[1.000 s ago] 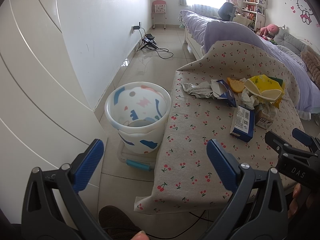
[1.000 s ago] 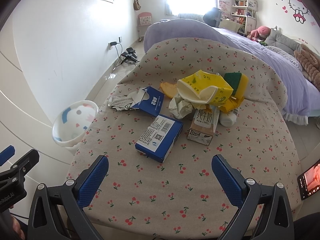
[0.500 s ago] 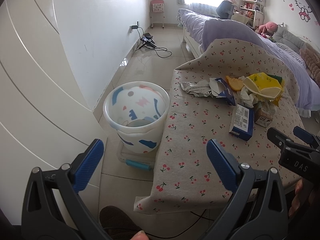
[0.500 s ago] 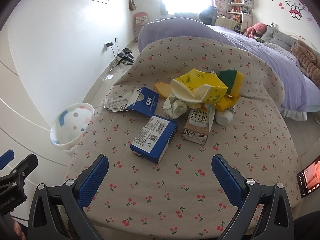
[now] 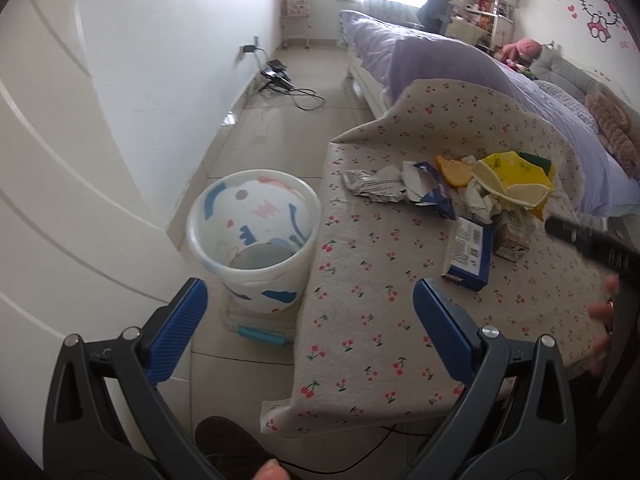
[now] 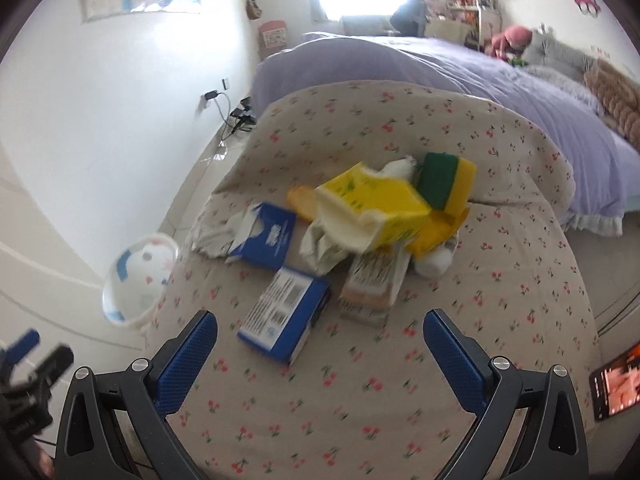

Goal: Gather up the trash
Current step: 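Grasp the yellow-white bag with the right tool, then grasp the blue tissue box with the left tool while the right tool holds the bag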

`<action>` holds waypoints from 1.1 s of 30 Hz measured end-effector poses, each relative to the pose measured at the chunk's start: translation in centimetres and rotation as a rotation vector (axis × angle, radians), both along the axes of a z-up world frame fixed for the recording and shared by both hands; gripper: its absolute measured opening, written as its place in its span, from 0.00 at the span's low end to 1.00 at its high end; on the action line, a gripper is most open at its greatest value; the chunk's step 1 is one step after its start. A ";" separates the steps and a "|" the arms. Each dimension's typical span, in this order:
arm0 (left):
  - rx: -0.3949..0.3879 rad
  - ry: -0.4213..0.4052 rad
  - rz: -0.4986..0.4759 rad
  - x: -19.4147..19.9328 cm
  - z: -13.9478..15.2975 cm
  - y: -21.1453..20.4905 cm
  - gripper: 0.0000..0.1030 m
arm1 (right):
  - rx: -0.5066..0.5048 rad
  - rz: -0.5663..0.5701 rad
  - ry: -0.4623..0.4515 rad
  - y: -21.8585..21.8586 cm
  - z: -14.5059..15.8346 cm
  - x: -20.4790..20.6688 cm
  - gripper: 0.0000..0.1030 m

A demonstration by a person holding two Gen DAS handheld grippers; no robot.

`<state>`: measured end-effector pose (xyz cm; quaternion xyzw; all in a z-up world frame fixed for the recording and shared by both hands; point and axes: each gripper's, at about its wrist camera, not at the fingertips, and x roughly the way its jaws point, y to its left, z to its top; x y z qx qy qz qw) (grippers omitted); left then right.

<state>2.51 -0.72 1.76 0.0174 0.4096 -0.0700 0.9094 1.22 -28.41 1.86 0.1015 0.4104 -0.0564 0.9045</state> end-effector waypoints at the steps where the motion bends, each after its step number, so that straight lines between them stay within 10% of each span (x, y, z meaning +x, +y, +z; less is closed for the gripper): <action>1: -0.003 0.006 -0.012 0.4 0.1 -0.1 0.99 | 0.002 -0.004 0.000 -0.8 0.3 0.5 1.00; 14: 0.003 0.095 -0.126 6.4 0.0 -2.6 0.99 | -0.114 0.116 0.152 -4.4 -1.3 8.4 0.98; 20: -0.073 0.138 -0.195 8.6 -2.1 -4.4 0.98 | -0.088 0.138 0.200 -5.0 -3.5 10.2 0.52; 33: -0.128 0.139 -0.263 12.1 -3.7 -11.3 0.93 | -0.029 0.124 0.057 -7.0 -0.9 8.3 0.50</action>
